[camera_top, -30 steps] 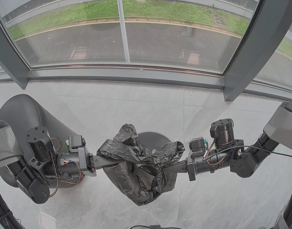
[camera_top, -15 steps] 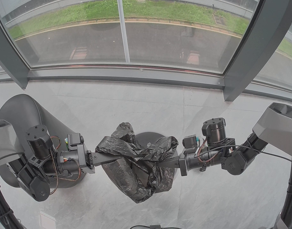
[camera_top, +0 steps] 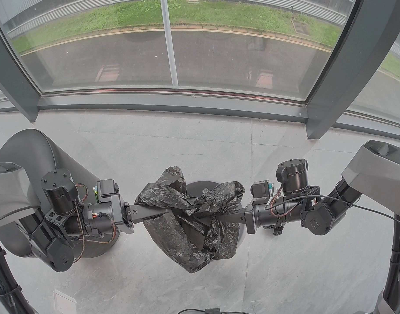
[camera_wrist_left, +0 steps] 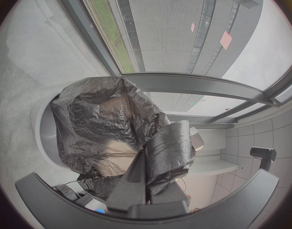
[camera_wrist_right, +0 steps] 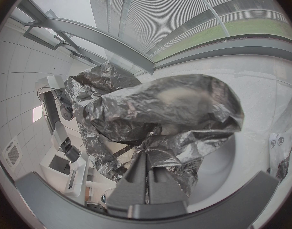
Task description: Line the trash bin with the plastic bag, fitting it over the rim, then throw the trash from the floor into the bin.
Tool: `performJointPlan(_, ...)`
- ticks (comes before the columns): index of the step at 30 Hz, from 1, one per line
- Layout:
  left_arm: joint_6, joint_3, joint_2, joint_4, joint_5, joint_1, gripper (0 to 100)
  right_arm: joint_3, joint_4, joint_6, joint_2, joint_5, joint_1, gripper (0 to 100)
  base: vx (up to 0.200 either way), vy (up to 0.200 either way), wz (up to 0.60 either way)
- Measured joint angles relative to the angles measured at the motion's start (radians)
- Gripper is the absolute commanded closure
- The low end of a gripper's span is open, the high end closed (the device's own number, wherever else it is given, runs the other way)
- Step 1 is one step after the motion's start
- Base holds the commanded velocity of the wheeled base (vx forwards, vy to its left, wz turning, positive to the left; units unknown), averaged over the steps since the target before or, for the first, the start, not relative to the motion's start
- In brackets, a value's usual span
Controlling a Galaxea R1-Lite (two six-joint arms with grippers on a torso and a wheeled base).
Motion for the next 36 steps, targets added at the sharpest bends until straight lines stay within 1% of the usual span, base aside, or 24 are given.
performJointPlan(7, 0.001, -0.029, 0.048, -0.001, 0.027, 0.008, 100, -0.019, 0.0, -0.004, 0.026, -0.003, -0.035, 100, 0.0, 0.0, 0.0)
performJointPlan(18, 0.004, -0.038, 0.083, -0.001, 0.033, 0.01, 100, -0.016, -0.001, -0.01, 0.044, -0.004, -0.042, 100, 0.0, 0.0, 0.0)
performJointPlan(23, 0.006, -0.02, 0.093, -0.001, 0.033, 0.009, 100, 0.03, -0.002, -0.032, 0.042, -0.004, -0.039, 100, 0.0, 0.0, 0.0)
performJointPlan(29, 0.019, 0.029, 0.102, -0.002, 0.032, 0.005, 100, 0.129, -0.012, -0.101, 0.023, -0.01, -0.047, 100, 0.0, 0.0, 0.0)
performJointPlan(33, 0.024, 0.055, 0.107, -0.001, 0.031, 0.0, 100, 0.186, -0.057, -0.113, 0.011, -0.033, -0.054, 100, 0.0, 0.0, 0.0)
performJointPlan(36, 0.026, 0.067, 0.112, -0.001, 0.03, -0.003, 100, 0.23, -0.09, -0.116, 0.004, -0.039, -0.056, 100, 0.0, 0.0, 0.0)
